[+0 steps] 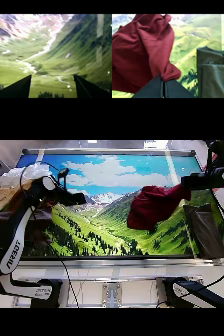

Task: Fold the shirts.

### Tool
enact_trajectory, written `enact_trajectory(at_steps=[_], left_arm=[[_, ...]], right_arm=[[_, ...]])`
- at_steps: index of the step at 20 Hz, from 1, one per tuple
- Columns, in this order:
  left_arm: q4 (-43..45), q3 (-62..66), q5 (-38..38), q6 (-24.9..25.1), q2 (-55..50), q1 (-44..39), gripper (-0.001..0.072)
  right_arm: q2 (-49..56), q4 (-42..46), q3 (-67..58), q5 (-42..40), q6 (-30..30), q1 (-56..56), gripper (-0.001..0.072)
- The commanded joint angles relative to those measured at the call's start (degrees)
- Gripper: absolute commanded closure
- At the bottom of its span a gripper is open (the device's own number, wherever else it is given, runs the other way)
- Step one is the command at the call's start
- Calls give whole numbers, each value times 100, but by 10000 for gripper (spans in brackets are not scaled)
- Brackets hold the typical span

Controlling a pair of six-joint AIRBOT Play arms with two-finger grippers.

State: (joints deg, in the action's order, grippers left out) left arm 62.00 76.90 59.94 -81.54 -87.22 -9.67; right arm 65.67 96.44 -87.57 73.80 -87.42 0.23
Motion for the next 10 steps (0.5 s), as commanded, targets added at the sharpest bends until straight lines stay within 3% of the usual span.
enact_trajectory(at_steps=[1,2,4,5,6,7,10], left_arm=[[-1729,-474,-251,1303,-4,-518,123],[-1967,-470,-426,1622,-4,-715,123],[-1996,-470,-922,1731,-13,-1132,123],[-2000,-472,-1062,1729,-26,-1281,123],[-2011,-470,-1167,1729,-46,-1436,123],[-2020,-470,-1270,1731,-79,-1578,123],[-1923,-376,-1961,1797,-293,-2017,141]], right_arm=[[-37,-428,603,-306,26,-190,689],[-26,-634,772,-494,26,-190,688],[7,-802,986,-785,26,-192,664],[22,-739,1010,-846,26,-192,582],[20,-551,1008,-876,24,-197,430],[7,-219,1003,-898,-22,-197,364],[-87,999,997,-831,-651,-197,365]])
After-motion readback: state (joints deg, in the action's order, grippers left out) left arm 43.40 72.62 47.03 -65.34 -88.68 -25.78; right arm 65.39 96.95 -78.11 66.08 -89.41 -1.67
